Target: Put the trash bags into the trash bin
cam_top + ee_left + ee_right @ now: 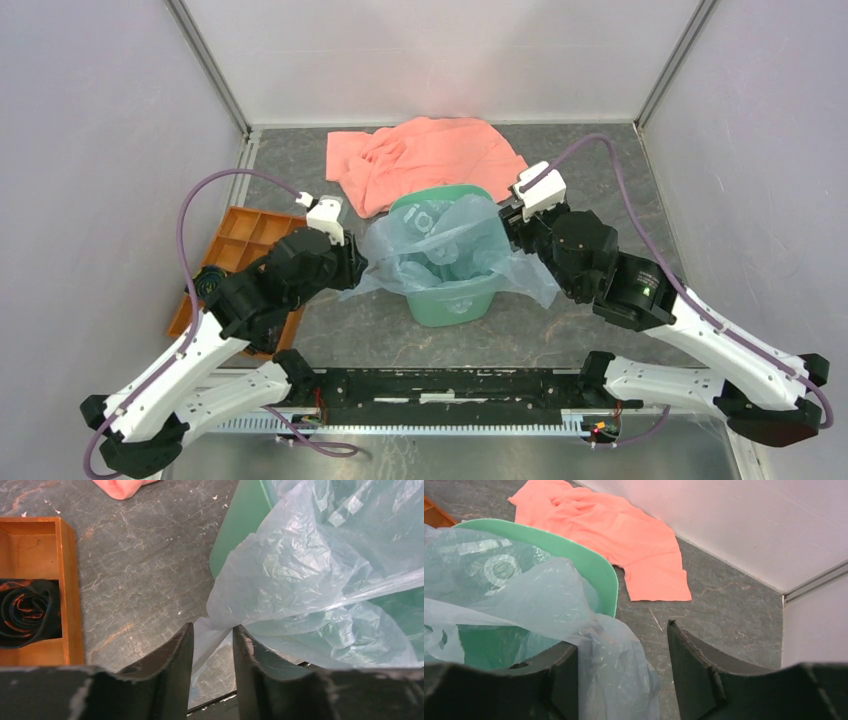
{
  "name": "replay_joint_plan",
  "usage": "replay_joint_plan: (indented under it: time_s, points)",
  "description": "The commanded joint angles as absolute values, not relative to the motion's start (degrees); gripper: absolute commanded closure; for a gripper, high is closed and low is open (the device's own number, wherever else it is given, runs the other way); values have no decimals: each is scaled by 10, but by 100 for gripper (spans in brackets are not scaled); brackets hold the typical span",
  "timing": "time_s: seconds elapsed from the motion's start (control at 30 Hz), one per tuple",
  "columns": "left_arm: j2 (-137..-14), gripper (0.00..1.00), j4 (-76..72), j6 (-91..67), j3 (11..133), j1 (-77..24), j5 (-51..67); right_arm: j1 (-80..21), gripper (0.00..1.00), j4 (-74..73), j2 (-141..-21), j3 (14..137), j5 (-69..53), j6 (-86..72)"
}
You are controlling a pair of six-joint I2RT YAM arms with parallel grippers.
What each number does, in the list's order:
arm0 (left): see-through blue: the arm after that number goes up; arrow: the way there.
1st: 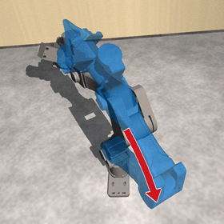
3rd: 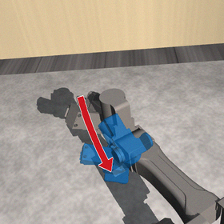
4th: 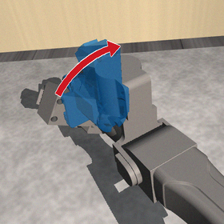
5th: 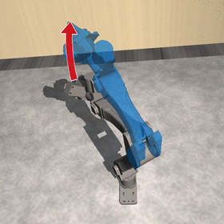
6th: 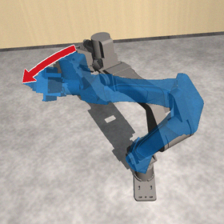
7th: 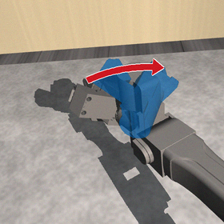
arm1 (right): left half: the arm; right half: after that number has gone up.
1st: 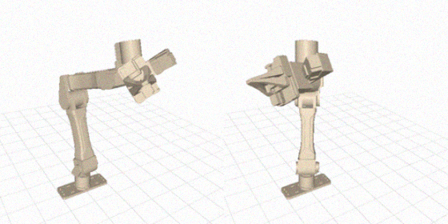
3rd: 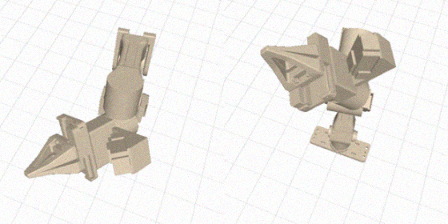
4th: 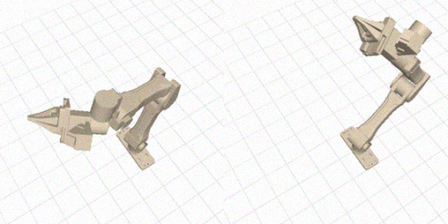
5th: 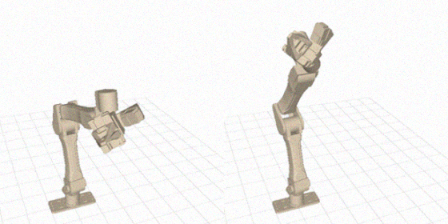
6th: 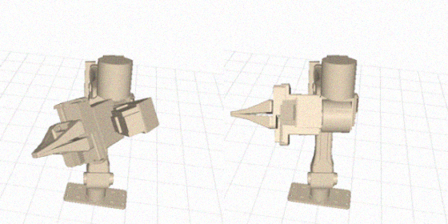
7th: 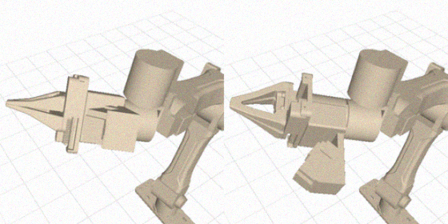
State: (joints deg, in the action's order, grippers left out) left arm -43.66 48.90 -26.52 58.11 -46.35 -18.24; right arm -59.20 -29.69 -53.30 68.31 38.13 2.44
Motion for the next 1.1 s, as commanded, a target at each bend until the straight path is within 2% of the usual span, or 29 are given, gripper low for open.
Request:
replay_joint_plan:
  time_s: [0.0,0.1,0.17,0.37,0.47,0.53,0.7,1.07]
  points:
    - [-439,63,435,-224,603,-461,-194,-593,46,-265,-539,708,410,46]
    - [-442,73,405,-215,599,-461,-182,-587,66,-260,-560,716,407,63]
    - [-451,76,397,-204,601,-461,-155,-584,72,-259,-573,719,395,63]
    - [-453,60,403,-200,591,-461,-100,-532,90,-252,-598,715,325,58]
    - [-440,56,404,-205,578,-461,-109,-494,97,-241,-599,704,274,49]
    - [-442,59,400,-209,570,-461,-119,-469,100,-231,-601,697,245,43]
    - [-478,97,399,-213,595,-461,-176,-434,100,-218,-620,694,203,40]
    - [-572,98,372,-213,645,-456,-234,-275,100,-136,-696,656,-24,6]
